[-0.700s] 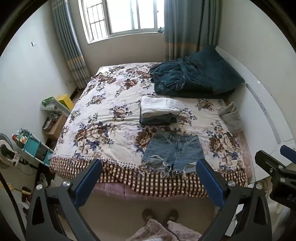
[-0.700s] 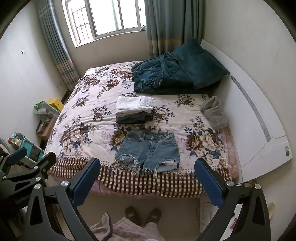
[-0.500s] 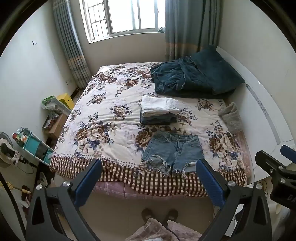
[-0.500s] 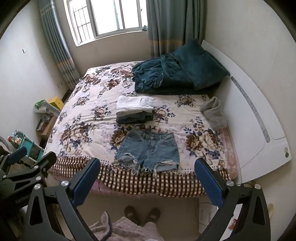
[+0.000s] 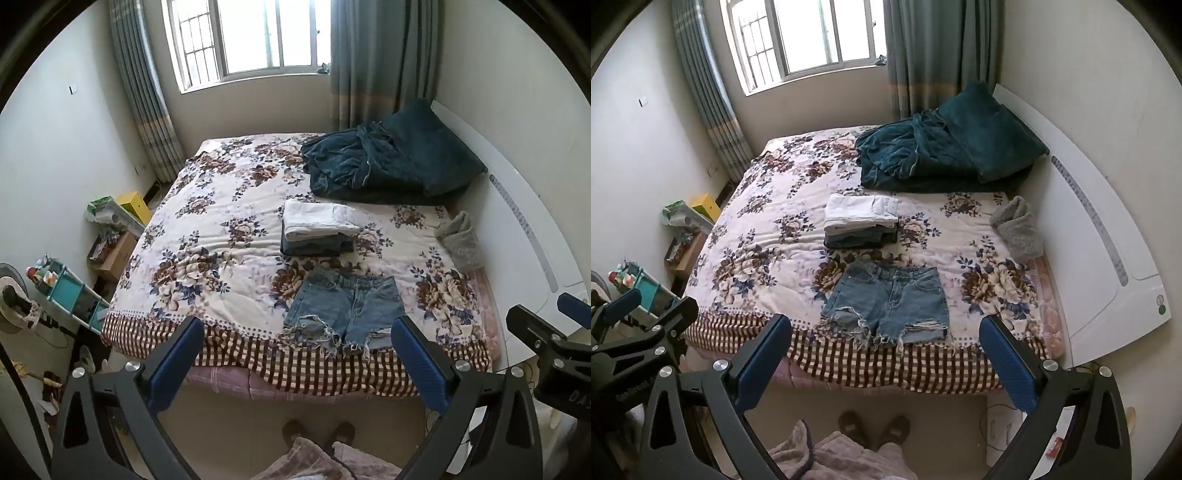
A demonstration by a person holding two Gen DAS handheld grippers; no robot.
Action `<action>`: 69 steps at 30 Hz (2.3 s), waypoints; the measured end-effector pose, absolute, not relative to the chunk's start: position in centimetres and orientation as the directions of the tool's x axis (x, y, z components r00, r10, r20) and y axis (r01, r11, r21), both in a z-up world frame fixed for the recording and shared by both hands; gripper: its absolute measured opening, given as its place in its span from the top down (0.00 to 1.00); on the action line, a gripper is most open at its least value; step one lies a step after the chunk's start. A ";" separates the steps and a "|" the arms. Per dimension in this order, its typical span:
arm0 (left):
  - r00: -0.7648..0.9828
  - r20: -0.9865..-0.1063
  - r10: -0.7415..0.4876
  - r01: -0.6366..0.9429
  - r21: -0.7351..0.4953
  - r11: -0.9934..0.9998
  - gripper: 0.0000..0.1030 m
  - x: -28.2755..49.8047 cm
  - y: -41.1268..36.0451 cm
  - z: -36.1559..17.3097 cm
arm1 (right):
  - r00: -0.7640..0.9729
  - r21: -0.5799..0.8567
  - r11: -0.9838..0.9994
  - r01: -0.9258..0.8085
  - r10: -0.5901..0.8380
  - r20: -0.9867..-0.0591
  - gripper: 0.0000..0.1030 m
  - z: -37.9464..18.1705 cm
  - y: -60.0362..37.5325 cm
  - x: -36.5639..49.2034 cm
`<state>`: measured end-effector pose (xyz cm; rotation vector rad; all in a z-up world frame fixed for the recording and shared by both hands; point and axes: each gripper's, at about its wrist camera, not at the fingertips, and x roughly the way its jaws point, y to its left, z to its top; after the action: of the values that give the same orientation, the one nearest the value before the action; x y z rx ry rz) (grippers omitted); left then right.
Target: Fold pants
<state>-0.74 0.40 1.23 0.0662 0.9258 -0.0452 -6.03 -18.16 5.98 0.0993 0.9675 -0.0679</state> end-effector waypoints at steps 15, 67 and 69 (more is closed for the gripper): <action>0.623 -0.782 -0.008 0.072 0.047 0.996 0.00 -1.7 0.0 1.9 | 0.576 0.061 0.993 0.101 -0.009 -0.817 0.00 10.1 -18.7 -6.5; 0.630 -0.776 -0.004 0.065 0.048 0.997 0.00 -2.4 0.2 2.7 | 0.590 0.046 0.994 0.095 -0.019 -0.807 0.00 9.1 -19.0 -8.3; 0.628 -0.778 -0.006 0.067 0.047 0.997 0.00 -2.3 0.2 2.6 | 0.590 0.047 0.994 0.096 -0.019 -0.807 0.00 8.9 -19.2 -8.4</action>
<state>-2.27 0.22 2.63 0.0735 0.8910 -0.0415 -8.43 -19.15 8.94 0.0884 0.9381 -0.0670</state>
